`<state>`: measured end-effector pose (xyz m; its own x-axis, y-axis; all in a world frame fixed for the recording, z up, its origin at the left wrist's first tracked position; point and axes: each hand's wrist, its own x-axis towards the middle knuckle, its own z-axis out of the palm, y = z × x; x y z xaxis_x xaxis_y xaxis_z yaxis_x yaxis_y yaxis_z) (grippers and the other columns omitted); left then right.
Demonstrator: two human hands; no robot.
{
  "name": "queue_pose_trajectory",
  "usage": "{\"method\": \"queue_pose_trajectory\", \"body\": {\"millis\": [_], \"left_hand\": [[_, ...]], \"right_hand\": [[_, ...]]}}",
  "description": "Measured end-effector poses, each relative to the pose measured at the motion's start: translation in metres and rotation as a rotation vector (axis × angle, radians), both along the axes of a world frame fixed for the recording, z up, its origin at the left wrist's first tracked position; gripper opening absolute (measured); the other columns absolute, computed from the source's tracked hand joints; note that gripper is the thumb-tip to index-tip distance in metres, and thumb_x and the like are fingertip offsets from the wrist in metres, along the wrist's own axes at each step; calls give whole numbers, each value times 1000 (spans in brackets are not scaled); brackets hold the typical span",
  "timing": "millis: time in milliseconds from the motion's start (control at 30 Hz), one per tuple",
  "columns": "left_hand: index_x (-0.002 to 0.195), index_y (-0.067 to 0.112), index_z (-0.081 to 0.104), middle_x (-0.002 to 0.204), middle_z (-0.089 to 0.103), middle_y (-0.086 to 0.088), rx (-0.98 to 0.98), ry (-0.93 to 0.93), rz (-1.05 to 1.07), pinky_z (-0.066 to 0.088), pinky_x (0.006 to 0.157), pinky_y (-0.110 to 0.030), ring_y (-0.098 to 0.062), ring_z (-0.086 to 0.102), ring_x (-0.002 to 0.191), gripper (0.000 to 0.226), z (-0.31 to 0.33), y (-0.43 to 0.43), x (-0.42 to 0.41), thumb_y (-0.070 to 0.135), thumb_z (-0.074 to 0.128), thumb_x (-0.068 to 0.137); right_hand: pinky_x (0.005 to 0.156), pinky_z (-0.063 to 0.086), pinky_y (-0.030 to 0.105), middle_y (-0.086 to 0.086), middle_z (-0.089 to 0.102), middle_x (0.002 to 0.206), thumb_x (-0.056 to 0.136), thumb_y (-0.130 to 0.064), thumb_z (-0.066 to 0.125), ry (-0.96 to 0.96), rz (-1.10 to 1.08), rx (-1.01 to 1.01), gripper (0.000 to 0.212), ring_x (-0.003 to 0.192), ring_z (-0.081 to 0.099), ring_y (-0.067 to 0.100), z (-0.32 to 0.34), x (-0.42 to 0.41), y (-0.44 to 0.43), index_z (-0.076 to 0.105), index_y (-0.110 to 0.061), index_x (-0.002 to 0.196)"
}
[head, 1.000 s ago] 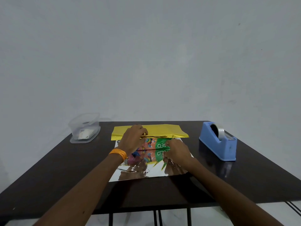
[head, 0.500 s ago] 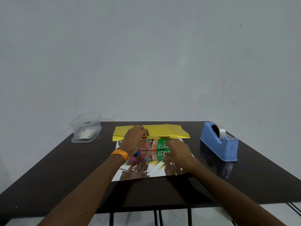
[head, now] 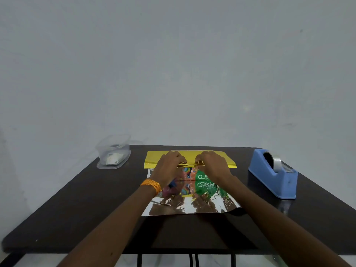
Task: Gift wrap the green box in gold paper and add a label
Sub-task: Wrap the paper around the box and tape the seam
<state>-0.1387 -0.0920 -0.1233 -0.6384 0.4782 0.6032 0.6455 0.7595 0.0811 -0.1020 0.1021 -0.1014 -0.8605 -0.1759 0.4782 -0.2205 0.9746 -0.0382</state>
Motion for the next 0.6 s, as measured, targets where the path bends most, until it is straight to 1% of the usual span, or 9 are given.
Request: {"method": "queue_pose_trajectory", "body": {"millis": [67,167,267,367,433,500,600], "left_hand": [[111,21,69,109,64,1,37,-6,-4,47,86,-36,-19,55,104,21,-2,-8,0,23,66,91],[97,19,70,99,64,3,173,-38,8,48,83,-34,-15,54,95,15,-4,-24,-1,30,69,87],[90,19,71,92,66,4,198,-5,20,47,77,-31,-13,56,88,23,-3,-31,-2,41,66,89],[100,17,72,95,68,1,120,82,12,48,77,-36,-19,59,91,24,3,-22,0,38,66,91],[113,18,69,104,67,-1,29,79,6,47,83,-38,-23,58,99,28,7,-7,2,36,64,92],[123,22,65,115,65,-1,-64,53,25,46,88,-37,-23,56,108,31,9,8,4,34,61,94],[122,25,67,115,64,1,-109,37,52,48,86,-35,-22,55,109,28,10,24,6,28,58,96]], "right_hand": [[77,48,35,-4,65,107,90,-28,68,8,10,-8,20,109,56,20,-1,-1,1,68,-26,110],[76,48,35,-4,65,105,90,-28,70,26,15,-29,20,108,57,20,-3,-2,3,70,-26,109],[74,46,33,-4,64,104,90,-30,69,45,-4,-44,19,109,56,20,-7,0,2,70,-27,110],[73,44,32,-4,64,106,92,-30,67,63,-16,-47,20,111,55,20,-9,1,0,69,-26,111],[73,43,31,-3,64,107,93,-30,66,63,-25,-41,20,112,55,20,-8,2,-1,69,-26,112],[74,45,32,-2,63,107,93,-29,65,66,-33,-35,20,112,55,21,-7,3,-2,69,-26,113],[74,47,35,-2,64,106,93,-27,65,73,-40,-31,21,111,55,22,-10,3,-3,69,-25,114]]}}
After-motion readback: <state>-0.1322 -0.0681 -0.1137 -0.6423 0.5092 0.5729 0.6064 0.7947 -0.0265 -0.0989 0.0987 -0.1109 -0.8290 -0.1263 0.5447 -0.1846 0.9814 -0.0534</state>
